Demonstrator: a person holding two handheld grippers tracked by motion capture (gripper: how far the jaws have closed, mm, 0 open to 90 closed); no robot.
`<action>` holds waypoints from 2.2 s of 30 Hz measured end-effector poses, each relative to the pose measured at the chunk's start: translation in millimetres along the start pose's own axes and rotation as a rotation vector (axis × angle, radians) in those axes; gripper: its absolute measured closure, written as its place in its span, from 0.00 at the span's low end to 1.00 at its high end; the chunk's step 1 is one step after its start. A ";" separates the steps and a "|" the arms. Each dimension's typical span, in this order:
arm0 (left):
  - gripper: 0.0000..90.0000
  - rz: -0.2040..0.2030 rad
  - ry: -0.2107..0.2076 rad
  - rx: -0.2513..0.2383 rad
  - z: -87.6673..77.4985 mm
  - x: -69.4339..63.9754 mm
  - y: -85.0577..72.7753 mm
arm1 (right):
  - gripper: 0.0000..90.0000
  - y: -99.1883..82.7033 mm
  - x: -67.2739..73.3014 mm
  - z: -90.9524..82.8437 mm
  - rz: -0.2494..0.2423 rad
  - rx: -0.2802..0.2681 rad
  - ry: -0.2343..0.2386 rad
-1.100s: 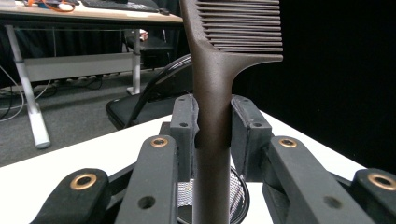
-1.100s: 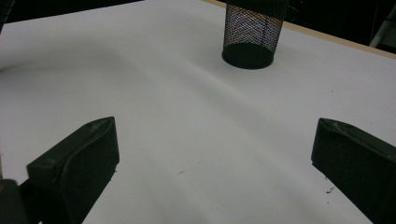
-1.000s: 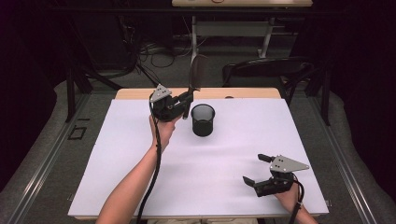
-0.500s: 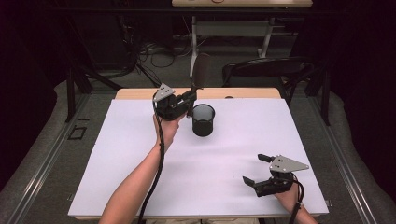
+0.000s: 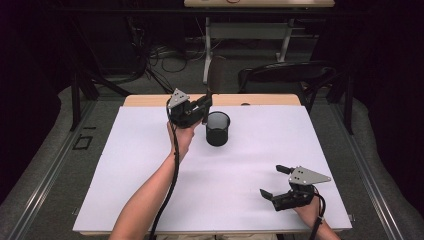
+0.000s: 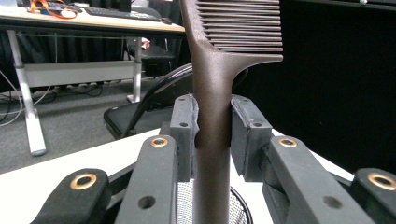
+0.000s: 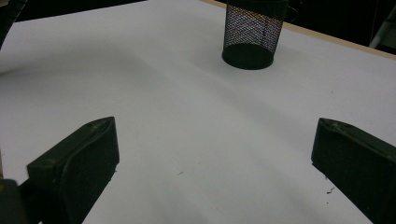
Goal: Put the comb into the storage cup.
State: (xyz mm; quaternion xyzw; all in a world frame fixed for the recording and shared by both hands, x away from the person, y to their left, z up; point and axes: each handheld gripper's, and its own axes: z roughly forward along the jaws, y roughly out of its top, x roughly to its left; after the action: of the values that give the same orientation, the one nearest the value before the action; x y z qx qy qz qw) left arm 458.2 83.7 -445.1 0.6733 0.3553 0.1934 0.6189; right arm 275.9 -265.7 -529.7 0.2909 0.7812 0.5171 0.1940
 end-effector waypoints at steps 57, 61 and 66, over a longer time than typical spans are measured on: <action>0.81 0.084 0.053 -0.038 32.2 -7.9 -0.3 | 0.01 0.0 -0.3 0.1 -0.003 0.001 0.002; 0.81 0.086 0.057 -0.047 34.0 -7.6 -1.3 | 0.01 0.0 -0.5 0.0 -0.003 0.004 0.004; 0.81 0.077 0.055 -0.061 35.4 -7.1 -2.3 | 0.01 0.0 -0.4 -0.2 -0.003 0.006 0.004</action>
State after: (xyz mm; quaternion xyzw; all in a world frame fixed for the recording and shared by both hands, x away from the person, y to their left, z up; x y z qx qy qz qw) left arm 477.7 53.9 -451.8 0.6616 0.3401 0.2461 0.6213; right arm 276.0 -266.2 -529.5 0.2892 0.7836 0.5151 0.1926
